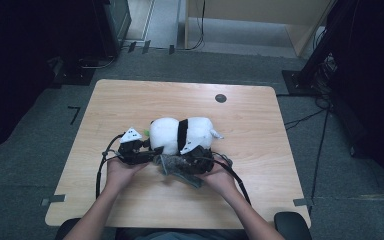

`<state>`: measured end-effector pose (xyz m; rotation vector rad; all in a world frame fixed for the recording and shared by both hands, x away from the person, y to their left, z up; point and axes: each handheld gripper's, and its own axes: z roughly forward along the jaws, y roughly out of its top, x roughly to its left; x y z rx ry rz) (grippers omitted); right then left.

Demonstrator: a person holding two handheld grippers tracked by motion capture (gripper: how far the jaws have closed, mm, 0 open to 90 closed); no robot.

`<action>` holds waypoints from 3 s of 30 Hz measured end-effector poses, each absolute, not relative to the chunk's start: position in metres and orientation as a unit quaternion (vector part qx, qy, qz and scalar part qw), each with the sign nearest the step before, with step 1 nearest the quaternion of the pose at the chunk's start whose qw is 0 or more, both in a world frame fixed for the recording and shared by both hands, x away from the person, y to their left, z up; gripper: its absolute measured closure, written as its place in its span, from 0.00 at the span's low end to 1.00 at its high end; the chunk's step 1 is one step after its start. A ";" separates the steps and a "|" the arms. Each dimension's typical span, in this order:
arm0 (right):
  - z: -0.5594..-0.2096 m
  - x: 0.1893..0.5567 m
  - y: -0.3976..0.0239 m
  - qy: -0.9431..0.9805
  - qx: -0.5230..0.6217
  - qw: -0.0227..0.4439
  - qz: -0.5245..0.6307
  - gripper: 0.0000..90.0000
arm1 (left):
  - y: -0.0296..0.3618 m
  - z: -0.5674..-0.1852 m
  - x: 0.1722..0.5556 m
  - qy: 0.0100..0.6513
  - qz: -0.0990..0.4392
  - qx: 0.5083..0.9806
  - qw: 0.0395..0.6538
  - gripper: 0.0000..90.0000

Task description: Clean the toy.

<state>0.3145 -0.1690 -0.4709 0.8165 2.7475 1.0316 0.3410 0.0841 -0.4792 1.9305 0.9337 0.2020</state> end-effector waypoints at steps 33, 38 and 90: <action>-0.454 0.293 -0.238 0.891 0.262 0.016 0.370 0.83 | 0.085 -0.481 0.343 0.383 0.067 0.785 0.482 0.34; -0.457 0.301 -0.207 0.902 0.248 0.010 0.354 0.82 | 0.084 -0.480 0.343 0.388 0.062 0.783 0.483 0.32; -0.448 0.297 -0.282 0.879 0.335 0.073 0.332 0.81 | 0.081 -0.480 0.343 0.385 0.085 0.783 0.481 0.34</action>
